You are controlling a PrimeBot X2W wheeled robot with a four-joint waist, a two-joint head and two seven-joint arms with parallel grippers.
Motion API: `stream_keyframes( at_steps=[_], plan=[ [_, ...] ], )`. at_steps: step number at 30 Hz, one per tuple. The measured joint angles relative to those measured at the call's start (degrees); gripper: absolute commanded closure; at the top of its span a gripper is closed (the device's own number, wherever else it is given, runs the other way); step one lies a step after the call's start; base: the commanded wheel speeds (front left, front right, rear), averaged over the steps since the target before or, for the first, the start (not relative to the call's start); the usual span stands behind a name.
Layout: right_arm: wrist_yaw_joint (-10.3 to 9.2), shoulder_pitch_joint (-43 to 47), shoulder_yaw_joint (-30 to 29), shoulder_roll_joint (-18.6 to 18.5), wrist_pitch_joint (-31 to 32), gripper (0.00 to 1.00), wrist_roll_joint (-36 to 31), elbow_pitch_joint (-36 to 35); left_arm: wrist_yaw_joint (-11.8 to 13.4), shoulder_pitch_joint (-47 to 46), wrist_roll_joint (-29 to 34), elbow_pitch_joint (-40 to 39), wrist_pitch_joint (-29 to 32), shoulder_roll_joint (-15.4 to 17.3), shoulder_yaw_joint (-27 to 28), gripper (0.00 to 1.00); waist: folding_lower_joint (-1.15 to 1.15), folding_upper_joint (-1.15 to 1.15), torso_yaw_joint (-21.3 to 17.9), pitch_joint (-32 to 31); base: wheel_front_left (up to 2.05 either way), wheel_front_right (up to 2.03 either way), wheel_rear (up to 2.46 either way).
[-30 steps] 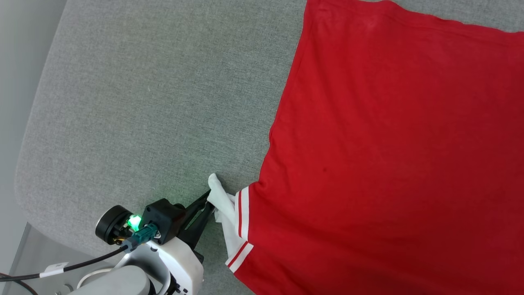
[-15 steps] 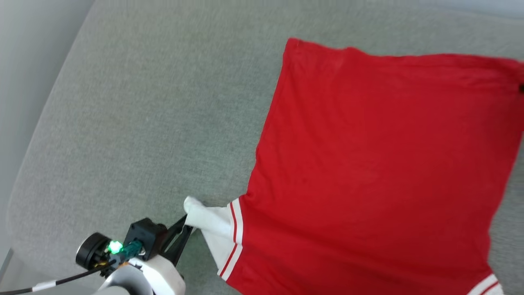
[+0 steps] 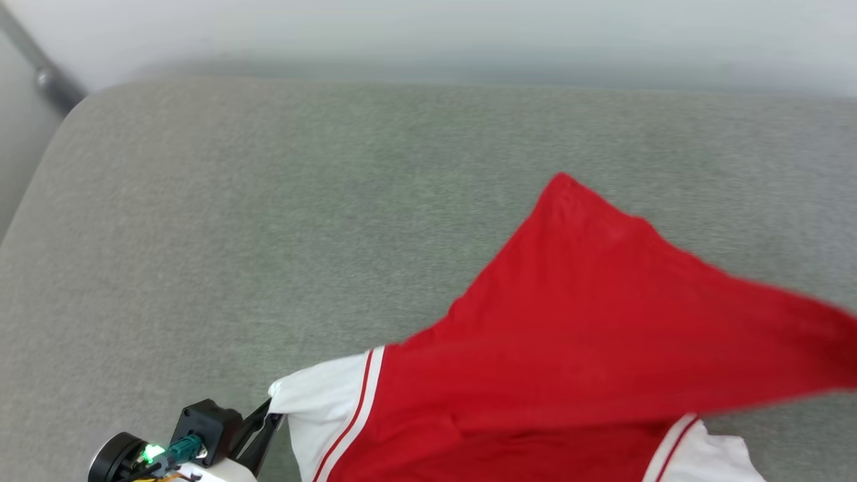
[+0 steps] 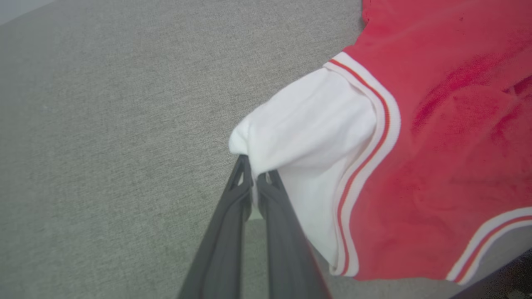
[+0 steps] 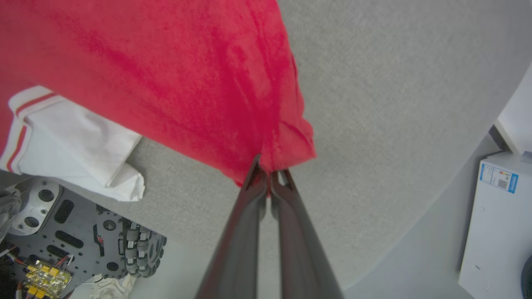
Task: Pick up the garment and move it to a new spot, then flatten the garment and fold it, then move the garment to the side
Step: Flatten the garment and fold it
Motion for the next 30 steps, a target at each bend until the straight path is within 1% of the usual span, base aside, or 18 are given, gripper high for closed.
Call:
stream_keyframes(
  at_steps=[4, 7, 10, 14, 15, 16, 20, 22, 25, 27, 30],
  plan=[
    [0.0, 11.91, -0.45, -1.18, -4.48, 1.0, 2.18, 0.93, 0.58, 1.08, -0.47, -0.41, -0.24, 0.6, 0.05, 1.0, 0.0, 0.0, -2.76, -1.32, 0.0, 0.0, 0.0],
    [0.01, 20.54, -1.0, -1.19, -7.36, 1.0, 3.92, 1.58, 0.92, 1.47, -0.43, -0.67, -0.31, 1.18, 0.01, 1.0, 0.0, 0.0, -4.39, -1.91, 0.0, 0.0, 0.0],
    [0.01, 27.14, -2.61, 0.26, -10.13, 1.0, 4.34, 2.59, 1.11, 1.64, -0.44, -0.83, -0.32, 1.38, 0.07, 1.0, 0.0, 0.0, -5.53, -2.01, 0.0, 0.0, 0.0],
    [0.01, 32.98, -5.71, 3.67, -12.13, 1.0, 3.69, 3.75, 1.27, 1.68, -0.44, -0.86, -0.31, 1.37, 0.05, 1.0, 0.0, 0.0, -6.21, -2.05, 0.0, 0.0, 0.0],
    [0.01, 33.55, -6.99, 4.42, -12.52, 0.64, 3.16, 3.85, 1.27, 1.68, -0.44, -0.86, -0.31, 1.36, 0.05, 1.0, 0.0, 0.0, -6.29, -2.11, 0.0, 0.0, 0.0],
    [0.01, 33.68, -8.38, 4.86, -12.72, 0.0, 2.42, 3.83, 1.27, 1.68, -0.44, -0.86, -0.31, 1.34, 0.05, 1.0, 0.0, 0.0, -6.35, -2.18, 0.0, 0.0, 0.0],
    [0.0, 32.61, -15.68, 5.9, -13.01, 0.0, 0.55, 2.44, 1.26, 1.68, -0.45, -0.87, -0.29, 1.23, -0.04, 1.0, 0.0, 0.0, -6.35, -2.54, 0.0, 0.0, 0.0],
    [0.0, 30.66, -19.23, 6.27, -12.77, 0.0, -0.25, 0.45, 1.27, 1.68, -0.44, -0.99, -0.22, 1.04, -0.13, 1.0, 0.0, 0.0, -6.08, -2.6, 0.0, 0.0, 0.0],
    [0.0, 26.81, -23.52, 6.32, -10.83, 0.0, -2.37, -2.66, 1.35, 1.67, -0.36, -1.23, -0.15, 1.01, -0.29, 1.0, 0.0, 0.0, -5.43, -2.39, 0.0, 0.0, 0.0],
    [0.0, 23.65, -25.3, 6.55, -8.86, 0.0, -3.28, -4.55, 1.33, 1.26, -0.11, -1.34, 0.04, 0.8, -0.37, 1.0, 0.0, 0.0, -4.88, -1.96, 0.0, 0.0, 0.0],
    [0.0, 18.09, -25.66, 8.11, -5.17, 0.0, -5.19, -6.77, 1.03, 0.13, 0.31, -1.41, 0.29, 0.35, -0.33, 1.0, 0.0, 0.0, -3.93, -1.07, 0.0, 0.0, 0.0]
  ],
)
